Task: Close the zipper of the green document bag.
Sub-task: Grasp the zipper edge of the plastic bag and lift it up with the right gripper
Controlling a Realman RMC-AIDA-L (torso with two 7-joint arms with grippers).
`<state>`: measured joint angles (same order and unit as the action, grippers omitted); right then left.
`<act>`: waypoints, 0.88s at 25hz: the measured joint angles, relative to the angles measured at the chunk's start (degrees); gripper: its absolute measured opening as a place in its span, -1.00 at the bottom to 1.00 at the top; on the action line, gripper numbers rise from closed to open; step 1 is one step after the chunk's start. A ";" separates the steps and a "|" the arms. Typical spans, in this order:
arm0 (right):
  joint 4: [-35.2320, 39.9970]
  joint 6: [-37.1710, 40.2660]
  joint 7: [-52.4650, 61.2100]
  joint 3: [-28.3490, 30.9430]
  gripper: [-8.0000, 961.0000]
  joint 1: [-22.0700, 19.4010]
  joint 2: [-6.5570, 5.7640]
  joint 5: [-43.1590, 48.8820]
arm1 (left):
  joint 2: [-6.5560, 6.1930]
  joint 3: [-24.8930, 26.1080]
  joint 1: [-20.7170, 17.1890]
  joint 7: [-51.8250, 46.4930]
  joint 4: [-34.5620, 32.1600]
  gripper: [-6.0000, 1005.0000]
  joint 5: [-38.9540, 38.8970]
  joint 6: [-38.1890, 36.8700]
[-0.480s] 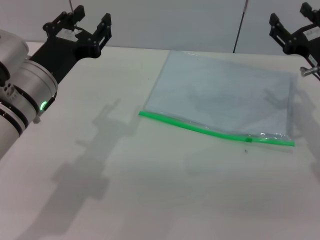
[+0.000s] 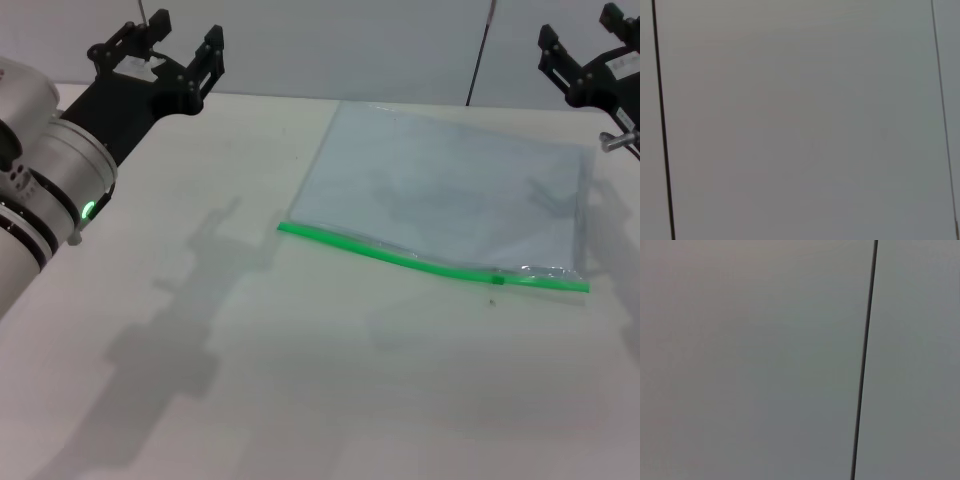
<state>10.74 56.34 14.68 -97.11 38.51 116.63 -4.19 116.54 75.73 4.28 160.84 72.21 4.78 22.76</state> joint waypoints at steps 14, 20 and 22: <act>0.16 0.00 9.84 -5.79 0.62 -0.25 -1.10 2.35 | -0.08 0.24 0.21 0.00 -1.12 0.17 -0.03 -0.06; 0.23 1.79 28.50 -7.61 0.62 -0.29 -5.31 18.69 | -0.20 0.36 0.98 0.00 -1.38 0.17 0.35 -2.07; -0.02 4.50 31.39 -7.49 0.62 -0.49 -6.57 23.45 | -0.24 0.37 1.18 0.00 -1.62 0.17 0.50 -2.27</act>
<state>10.73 60.83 46.07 -104.60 38.02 110.06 19.26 116.30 76.11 5.45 160.84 70.59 5.28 20.50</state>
